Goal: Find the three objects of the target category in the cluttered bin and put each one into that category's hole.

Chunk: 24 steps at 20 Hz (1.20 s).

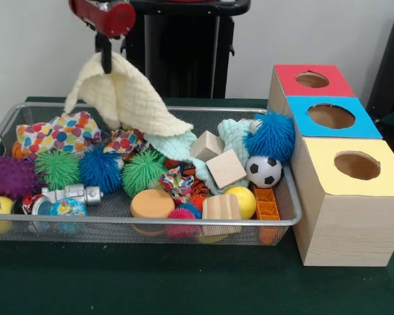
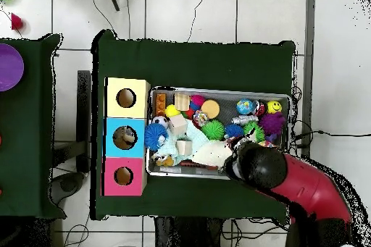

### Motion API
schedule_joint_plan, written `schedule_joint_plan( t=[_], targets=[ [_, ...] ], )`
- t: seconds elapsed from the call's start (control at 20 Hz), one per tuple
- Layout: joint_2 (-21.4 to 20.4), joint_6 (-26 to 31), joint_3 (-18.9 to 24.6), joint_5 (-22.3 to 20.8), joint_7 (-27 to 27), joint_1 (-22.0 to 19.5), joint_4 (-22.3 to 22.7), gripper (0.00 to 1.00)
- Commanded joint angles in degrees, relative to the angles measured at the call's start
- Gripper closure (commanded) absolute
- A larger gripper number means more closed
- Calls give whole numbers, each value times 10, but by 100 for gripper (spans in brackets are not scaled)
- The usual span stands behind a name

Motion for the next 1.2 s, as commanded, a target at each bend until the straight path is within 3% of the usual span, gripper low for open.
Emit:
schedule_joint_plan(
  t=[0.05, 0.4, 0.65, 1.2],
  targets=[
    [-32, 112, 33, -59, -125, -39, -86, 100],
    [-49, 148, 56, -91, -158, -66, -124, 100],
    [-52, 149, 66, -99, -150, -75, -122, 100],
    [-36, 59, 84, -97, -105, -86, -71, 100]
  ],
)
